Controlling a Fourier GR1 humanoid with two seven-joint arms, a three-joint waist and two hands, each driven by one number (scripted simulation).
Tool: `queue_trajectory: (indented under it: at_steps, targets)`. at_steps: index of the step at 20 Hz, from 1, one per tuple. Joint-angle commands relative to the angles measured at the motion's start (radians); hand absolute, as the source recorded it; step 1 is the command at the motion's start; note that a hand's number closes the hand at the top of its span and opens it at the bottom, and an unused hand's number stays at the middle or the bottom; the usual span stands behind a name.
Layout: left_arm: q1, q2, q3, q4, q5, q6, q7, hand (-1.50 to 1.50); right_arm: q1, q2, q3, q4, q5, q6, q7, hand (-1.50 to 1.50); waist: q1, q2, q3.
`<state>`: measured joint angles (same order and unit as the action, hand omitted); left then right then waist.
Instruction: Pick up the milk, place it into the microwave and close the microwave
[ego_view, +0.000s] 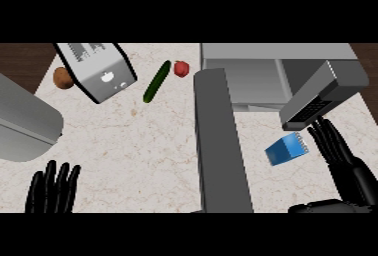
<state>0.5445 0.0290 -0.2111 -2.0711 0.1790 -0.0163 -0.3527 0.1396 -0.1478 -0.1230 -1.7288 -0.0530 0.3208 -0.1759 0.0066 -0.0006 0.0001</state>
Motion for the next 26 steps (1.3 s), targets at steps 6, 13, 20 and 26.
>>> queue_trajectory:
  at_steps: [6,13,20,26]
  targets:
    - [0.102,0.011,-0.031,-0.008,0.003,-0.027,-0.072,-1.5,-0.117,-0.02,-0.085,0.353,0.092,-0.065,-0.195,-1.5,0.004,0.001,0.0]
    - [0.093,-0.012,-0.063,0.054,-0.03,-0.013,-0.143,-1.5,-0.187,-0.052,-0.108,0.609,0.154,-0.09,-0.412,-1.5,0.002,0.001,0.0]
    - [0.146,0.068,0.006,0.014,0.054,-0.08,-0.139,-1.5,-0.256,-0.049,-0.102,0.795,0.185,-0.12,-0.548,-1.5,0.002,0.0,0.0]
    - [0.157,-0.013,-0.128,0.052,-0.057,0.002,-0.175,-1.5,-0.318,-0.071,-0.103,0.941,0.21,-0.13,-0.627,-1.5,0.002,0.0,0.0]
